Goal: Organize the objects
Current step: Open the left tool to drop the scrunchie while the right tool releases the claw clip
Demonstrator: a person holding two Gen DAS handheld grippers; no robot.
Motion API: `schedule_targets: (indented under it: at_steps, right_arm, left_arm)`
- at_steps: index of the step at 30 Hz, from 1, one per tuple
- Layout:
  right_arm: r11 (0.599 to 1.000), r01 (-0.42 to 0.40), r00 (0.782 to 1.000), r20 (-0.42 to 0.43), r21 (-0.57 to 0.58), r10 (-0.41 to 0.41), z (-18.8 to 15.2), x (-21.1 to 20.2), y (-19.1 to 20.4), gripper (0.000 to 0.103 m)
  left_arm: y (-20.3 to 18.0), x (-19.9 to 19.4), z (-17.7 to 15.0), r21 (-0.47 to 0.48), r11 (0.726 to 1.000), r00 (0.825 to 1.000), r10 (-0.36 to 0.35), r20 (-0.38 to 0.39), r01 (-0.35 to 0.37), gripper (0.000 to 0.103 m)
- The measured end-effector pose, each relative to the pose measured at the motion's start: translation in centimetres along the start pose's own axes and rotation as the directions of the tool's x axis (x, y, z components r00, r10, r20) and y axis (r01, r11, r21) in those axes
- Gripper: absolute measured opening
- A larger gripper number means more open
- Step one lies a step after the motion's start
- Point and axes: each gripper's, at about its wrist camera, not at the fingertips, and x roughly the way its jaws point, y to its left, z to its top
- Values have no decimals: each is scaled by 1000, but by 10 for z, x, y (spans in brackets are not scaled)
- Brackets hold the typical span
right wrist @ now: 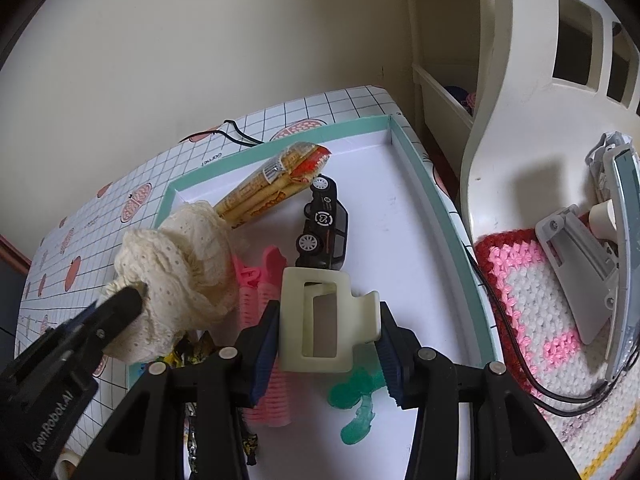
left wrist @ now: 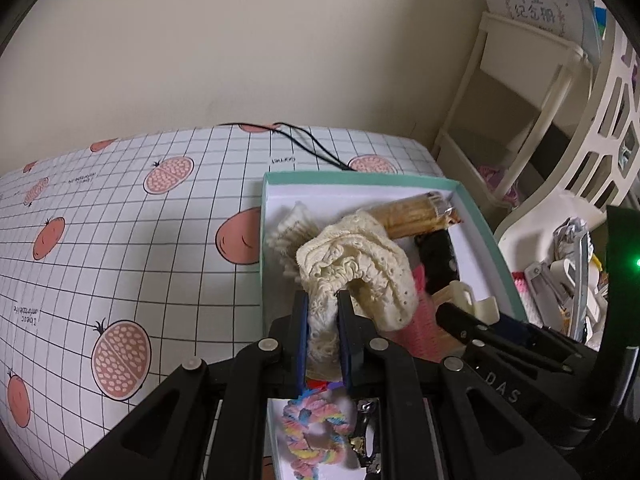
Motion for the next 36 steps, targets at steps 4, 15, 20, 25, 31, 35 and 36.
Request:
schedule_targets:
  at_steps: [4, 15, 20, 25, 31, 35, 36]
  right_arm:
    - [1000, 5, 1000, -1, -8, -5, 0, 0, 2, 48]
    - [1000, 10, 1000, -11, -9, -10, 2, -2, 4, 48]
    - [1000, 10, 1000, -12, -14, -10, 3, -6, 7, 48]
    - [1000, -8, 1000, -4, -13, 8, 7, -11, 10, 48]
    - [1000, -21, 1000, 7, -11, 21, 7, -15, 9, 50]
    - [1000, -28, 1000, 13, -8, 29, 7, -15, 9, 50]
    - [1000, -29, 999, 15, -7, 29, 8, -15, 9, 50]
  left_arm:
    - [1, 6, -3, 3, 1000, 1000, 11, -29, -11, 14]
    - [1, 5, -2, -2, 1000, 999, -12, -48, 12, 17]
    - [0, 2, -1, -5, 1000, 998, -23, -58, 22, 25]
    - [0, -6, 3, -17, 999, 998, -46, -46, 46, 34]
    - [1, -20, 10, -31, 998, 998, -64, -4, 63, 37]
    - [2, -26, 13, -39, 997, 998, -67, 17, 67, 45]
    - [3, -27, 14, -41, 997, 998, -66, 21, 67, 49]
